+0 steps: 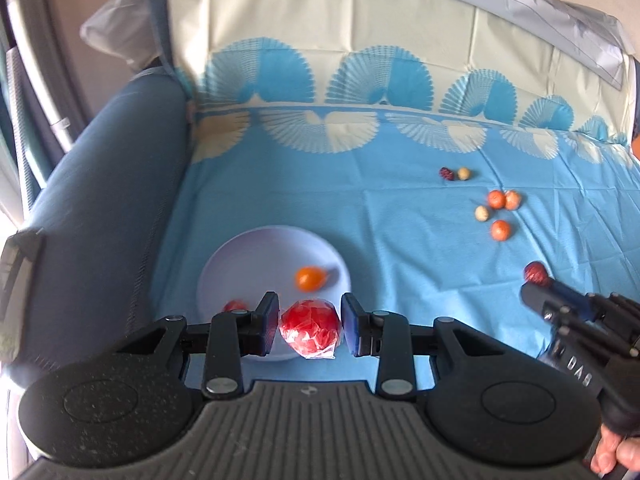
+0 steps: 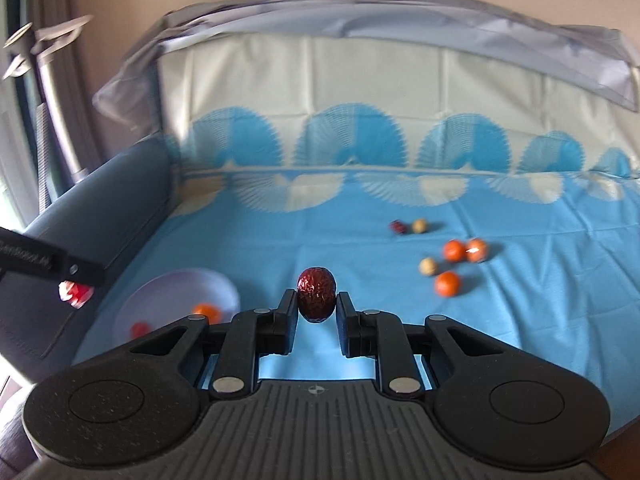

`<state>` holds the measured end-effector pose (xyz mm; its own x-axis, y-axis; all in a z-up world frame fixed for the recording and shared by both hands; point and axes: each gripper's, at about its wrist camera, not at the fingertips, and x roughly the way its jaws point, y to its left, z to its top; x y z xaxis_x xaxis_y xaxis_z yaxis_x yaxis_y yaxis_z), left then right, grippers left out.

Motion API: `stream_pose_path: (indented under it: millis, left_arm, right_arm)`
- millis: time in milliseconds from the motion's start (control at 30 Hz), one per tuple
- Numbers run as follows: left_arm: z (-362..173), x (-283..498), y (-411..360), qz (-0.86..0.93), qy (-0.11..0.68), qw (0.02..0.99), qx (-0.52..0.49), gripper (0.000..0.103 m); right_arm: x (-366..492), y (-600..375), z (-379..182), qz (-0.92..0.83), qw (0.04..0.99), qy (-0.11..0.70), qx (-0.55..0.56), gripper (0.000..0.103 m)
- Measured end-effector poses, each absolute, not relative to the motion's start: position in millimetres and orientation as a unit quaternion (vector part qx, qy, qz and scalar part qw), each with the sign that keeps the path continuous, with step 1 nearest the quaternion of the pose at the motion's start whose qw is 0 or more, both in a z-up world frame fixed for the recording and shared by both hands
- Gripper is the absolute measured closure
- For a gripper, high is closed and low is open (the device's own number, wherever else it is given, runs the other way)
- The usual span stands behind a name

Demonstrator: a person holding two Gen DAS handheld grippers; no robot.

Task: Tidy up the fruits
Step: 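Carry both fruits to the plate and open both tools to release them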

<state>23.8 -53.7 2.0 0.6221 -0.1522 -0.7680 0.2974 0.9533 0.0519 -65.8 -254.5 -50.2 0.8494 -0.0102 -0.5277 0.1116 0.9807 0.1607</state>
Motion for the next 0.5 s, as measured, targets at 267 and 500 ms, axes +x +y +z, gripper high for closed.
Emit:
stream_pose_path:
  millis: [267, 500]
  left_arm:
    - [2, 5, 0, -0.096, 0.423, 0.900, 0.046, 0.065]
    - [1, 11, 17, -0.085, 0.423, 0.902, 0.035, 0.066]
  right_arm:
    - [-76, -205, -47, 0.010, 0.954, 0.292, 0.059, 0.082]
    - [-73, -190, -40, 0.023, 0.955, 0.292, 0.041, 0.082]
